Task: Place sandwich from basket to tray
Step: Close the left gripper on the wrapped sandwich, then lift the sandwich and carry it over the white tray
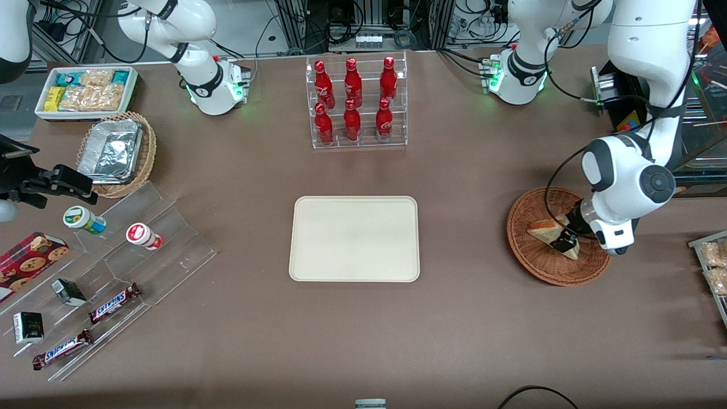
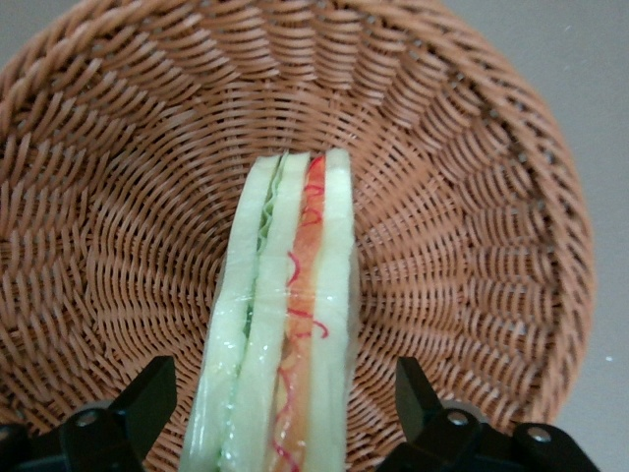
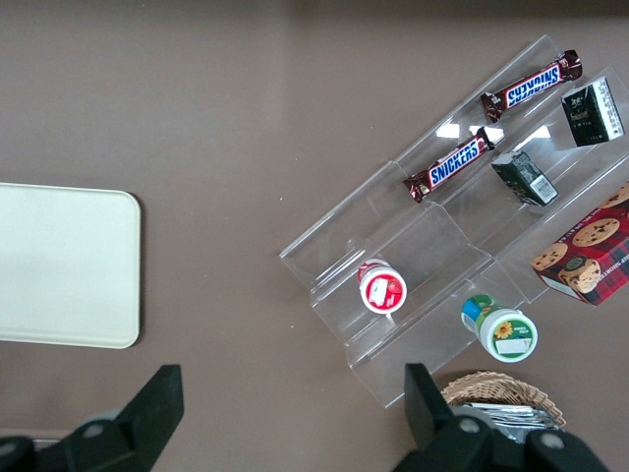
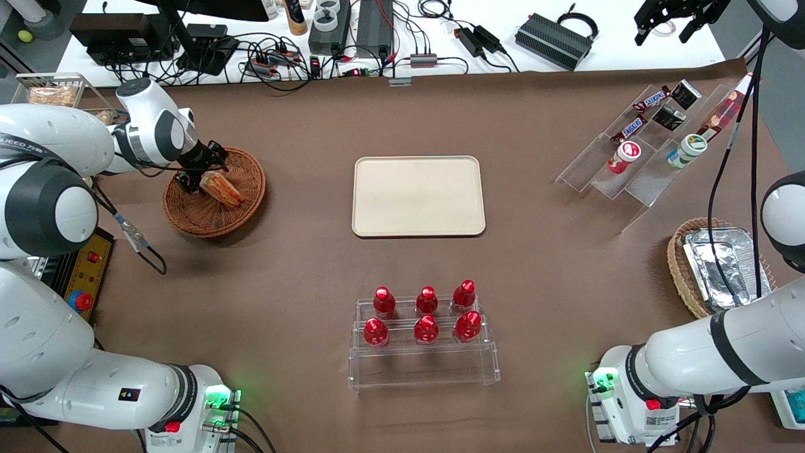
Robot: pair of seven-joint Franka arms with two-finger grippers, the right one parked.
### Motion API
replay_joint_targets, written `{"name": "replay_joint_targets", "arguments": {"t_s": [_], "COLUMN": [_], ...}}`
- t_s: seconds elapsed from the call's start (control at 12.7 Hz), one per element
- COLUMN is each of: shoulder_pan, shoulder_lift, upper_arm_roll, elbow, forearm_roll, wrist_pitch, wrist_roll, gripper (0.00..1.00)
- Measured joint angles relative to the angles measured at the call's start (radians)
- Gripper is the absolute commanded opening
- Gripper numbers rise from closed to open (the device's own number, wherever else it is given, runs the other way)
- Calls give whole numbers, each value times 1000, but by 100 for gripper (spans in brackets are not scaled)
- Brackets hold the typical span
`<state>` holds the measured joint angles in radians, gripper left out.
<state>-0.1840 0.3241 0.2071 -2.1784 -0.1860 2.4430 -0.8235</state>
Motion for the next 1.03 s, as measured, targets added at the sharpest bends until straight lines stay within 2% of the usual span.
{"name": "replay_joint_targets", "arguments": {"t_s": [0.08,0.24,0.32,0.55,0.71,0.87,1.03], "shoulder_pan": [0,0,0,0,-16,-60,-114], "shoulder_lift": [4,9,8,-4,-19,-28,-29], "upper_arm_roll": [1,2,3,4,3,0,-4], "elbow": [-7,-12,-11,37,100,152,217], "forearm_roll": [0,0,0,0,1,2,38], "wrist_pitch": [3,3,1,-91,-168,-214,-302], "wrist_roll": [0,1,1,3,6,7,37], "gripper": [72,46,39,38,32,32,32]}}
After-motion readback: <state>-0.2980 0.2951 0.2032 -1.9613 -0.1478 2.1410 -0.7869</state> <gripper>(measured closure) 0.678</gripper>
